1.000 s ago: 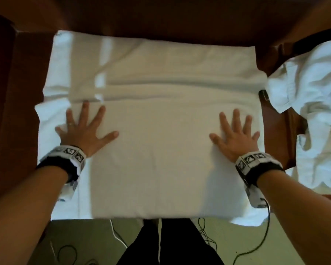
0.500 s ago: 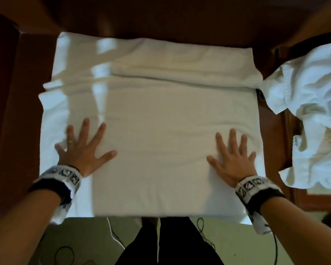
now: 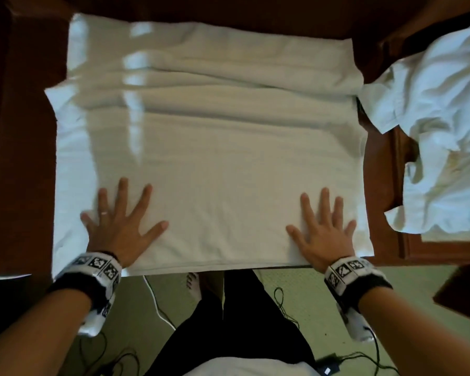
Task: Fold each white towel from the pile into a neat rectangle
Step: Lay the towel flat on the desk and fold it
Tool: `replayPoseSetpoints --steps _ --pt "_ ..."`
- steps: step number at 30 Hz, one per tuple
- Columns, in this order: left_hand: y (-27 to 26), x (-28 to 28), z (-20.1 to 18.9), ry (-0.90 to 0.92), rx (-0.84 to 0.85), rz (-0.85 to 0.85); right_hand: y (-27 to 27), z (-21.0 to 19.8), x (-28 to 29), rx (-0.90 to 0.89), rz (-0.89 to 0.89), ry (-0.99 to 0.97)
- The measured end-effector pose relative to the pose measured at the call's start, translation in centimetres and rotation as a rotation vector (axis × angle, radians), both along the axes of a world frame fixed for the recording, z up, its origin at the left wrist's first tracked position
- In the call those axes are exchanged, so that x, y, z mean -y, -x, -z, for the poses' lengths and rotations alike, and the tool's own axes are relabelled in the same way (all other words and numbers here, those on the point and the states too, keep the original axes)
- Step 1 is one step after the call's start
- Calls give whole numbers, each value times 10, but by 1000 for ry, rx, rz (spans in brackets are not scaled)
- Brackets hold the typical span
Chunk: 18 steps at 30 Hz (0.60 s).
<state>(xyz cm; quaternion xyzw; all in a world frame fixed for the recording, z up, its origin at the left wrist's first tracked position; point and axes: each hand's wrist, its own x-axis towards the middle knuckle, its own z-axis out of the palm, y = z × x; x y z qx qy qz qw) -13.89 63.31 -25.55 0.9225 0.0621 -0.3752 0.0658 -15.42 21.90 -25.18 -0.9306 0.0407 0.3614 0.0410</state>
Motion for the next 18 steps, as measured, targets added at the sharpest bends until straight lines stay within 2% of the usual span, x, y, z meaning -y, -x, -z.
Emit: replayPoseSetpoints --steps 2,7,9,11,14,16,18 --pt "5 -6 11 -36 24 -3 7 7 5 14 -13 15" --pt "-24 -13 20 -38 157 30 -26 16 3 163 19 -27" --pt "-2 -16 18 -13 210 23 -8 12 5 260 87 -40" --pt "42 -22 18 -22 187 74 29 12 16 291 137 -39" --pt "89 -34 25 -42 112 115 74 15 35 281 79 -85" --pt "91 -34 26 -47 113 112 79 11 42 454 187 -160" --pt "87 -25 25 -40 158 124 74 6 51 648 429 -162"
